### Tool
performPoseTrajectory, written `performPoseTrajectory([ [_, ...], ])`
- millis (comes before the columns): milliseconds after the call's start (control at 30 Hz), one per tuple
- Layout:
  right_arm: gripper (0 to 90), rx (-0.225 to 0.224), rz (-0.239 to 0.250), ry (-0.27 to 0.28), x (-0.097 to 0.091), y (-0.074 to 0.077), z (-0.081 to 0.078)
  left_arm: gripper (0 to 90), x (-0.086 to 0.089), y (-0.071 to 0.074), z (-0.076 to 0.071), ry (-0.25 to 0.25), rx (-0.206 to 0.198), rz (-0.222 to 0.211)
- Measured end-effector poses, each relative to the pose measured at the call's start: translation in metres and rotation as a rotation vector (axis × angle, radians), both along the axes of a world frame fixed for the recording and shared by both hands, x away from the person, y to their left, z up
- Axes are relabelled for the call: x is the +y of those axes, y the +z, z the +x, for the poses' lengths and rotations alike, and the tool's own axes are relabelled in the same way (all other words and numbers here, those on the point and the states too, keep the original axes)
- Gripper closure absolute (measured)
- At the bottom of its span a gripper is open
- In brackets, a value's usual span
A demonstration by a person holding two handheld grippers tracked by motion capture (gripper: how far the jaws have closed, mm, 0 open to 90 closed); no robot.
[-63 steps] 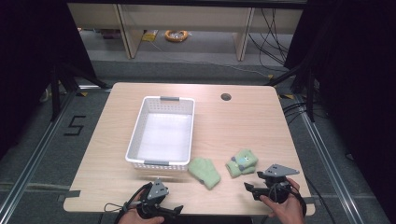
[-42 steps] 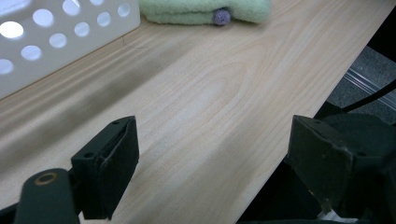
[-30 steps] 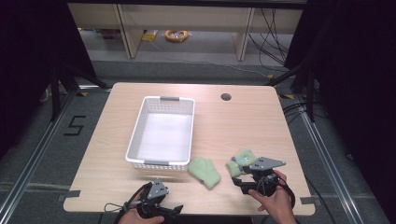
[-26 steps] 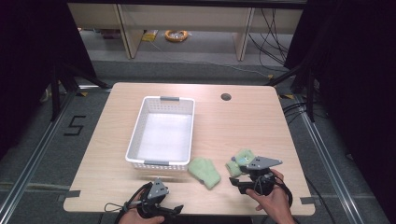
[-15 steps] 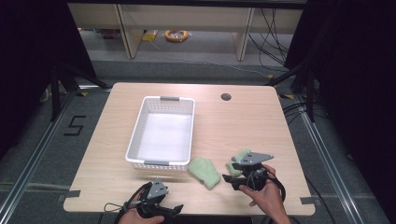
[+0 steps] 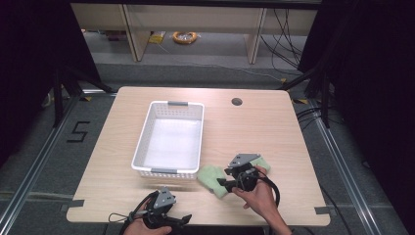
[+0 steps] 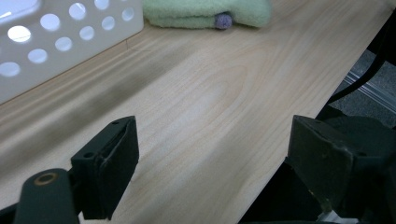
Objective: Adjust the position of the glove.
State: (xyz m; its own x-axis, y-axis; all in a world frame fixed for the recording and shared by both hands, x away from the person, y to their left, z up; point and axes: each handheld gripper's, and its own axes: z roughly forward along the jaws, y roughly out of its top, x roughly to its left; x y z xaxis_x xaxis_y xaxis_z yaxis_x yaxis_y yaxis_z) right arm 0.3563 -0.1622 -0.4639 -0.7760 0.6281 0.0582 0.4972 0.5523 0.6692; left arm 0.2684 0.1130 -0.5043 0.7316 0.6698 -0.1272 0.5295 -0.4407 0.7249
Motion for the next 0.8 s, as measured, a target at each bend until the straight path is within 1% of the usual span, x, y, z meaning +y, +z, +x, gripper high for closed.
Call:
performPoseTrajectory([
  [33,54.9,0.004,-0.003,0.000,0.004,-0.002,0.002,16.0,0.000,0.000,0.000,0.002,-0.003,0.004],
  [67,55.8,-0.002,0.011,-0.008,0.007,-0.005,0.002,16.0,0.000,0.000,0.000,-0.009,0.002,0.001],
  [100,56.6,0.014,0.002,-0.001,0.010,-0.006,0.002,16.0,0.000,0.000,0.000,-0.008,0.001,0.000],
  [133,57.1,0.015,-0.012,0.014,0.011,-0.007,0.005,16.0,0.000,0.000,0.000,-0.008,0.001,0.000],
  [167,57.6,0.005,-0.007,0.020,0.014,-0.010,0.008,16.0,0.000,0.000,0.000,-0.002,0.001,0.001],
  [200,57.7,0.013,-0.013,0.016,0.016,-0.011,0.009,16.0,0.001,-0.001,0.000,-0.006,0.000,0.012],
  [233,57.8,0.026,-0.023,0.012,0.018,-0.012,0.011,16.0,0.000,-0.001,0.000,-0.001,0.003,0.000],
  [267,58.0,0.027,-0.014,0.002,0.020,-0.014,0.012,16.0,0.000,0.000,0.000,-0.001,0.001,0.001],
  [300,58.5,0.037,-0.030,0.001,0.021,-0.015,0.013,16.0,0.000,0.000,0.000,0.001,-0.002,0.006],
  [333,59.3,0.030,-0.031,0.002,0.023,-0.017,0.014,16.0,0.000,0.001,0.000,-0.012,0.000,0.002],
  [367,59.9,0.044,-0.040,0.004,0.025,-0.018,0.015,16.0,0.000,0.001,0.000,-0.004,-0.004,0.007],
  [400,59.9,0.036,-0.038,-0.010,0.026,-0.021,0.016,16.0,-0.001,0.000,-0.001,0.006,0.007,-0.001],
  [433,60.1,0.048,-0.054,-0.005,0.027,-0.021,0.018,16.0,-0.001,0.000,-0.001,0.004,0.010,-0.014],
  [467,60.5,0.057,-0.055,-0.017,0.027,-0.023,0.018,16.0,0.000,0.000,0.000,-0.011,-0.001,-0.001],
  [500,61.2,0.066,-0.054,-0.039,0.029,-0.024,0.018,16.0,0.000,0.000,-0.001,-0.004,0.003,-0.002],
  [533,61.8,0.065,-0.071,-0.033,0.029,-0.025,0.019,16.0,0.001,0.000,0.000,-0.002,-0.003,0.012],
  [567,62.8,0.039,-0.075,-0.012,0.029,-0.029,0.021,16.0,0.000,0.000,0.000,0.000,0.002,-0.003],
  [600,63.6,0.051,-0.085,-0.017,0.029,-0.029,0.021,16.0,0.000,0.000,0.000,-0.002,-0.002,-0.001],
  [633,64.9,0.052,-0.094,-0.028,0.031,-0.030,0.021,16.0,0.000,0.001,-0.001,-0.008,0.002,-0.005],
  [667,66.6,0.040,-0.092,-0.014,0.030,-0.030,0.021,16.0,-0.001,0.000,-0.001,0.011,0.009,-0.008],
  [700,69.4,0.046,-0.096,-0.030,0.031,-0.030,0.019,16.0,-0.001,0.000,-0.001,-0.004,0.014,-0.005],
  [733,73.0,0.027,-0.089,-0.029,0.031,-0.032,0.019,16.0,-0.001,0.000,-0.002,0.001,0.015,-0.011],
  [767,73.0,0.027,-0.089,-0.029,0.031,-0.032,0.019,16.0,-0.001,0.000,-0.002,0.001,0.015,-0.011],
  [800,79.6,0.018,-0.084,-0.010,0.030,-0.032,0.019,16.0,-0.001,0.000,-0.002,0.003,0.015,-0.011],
])
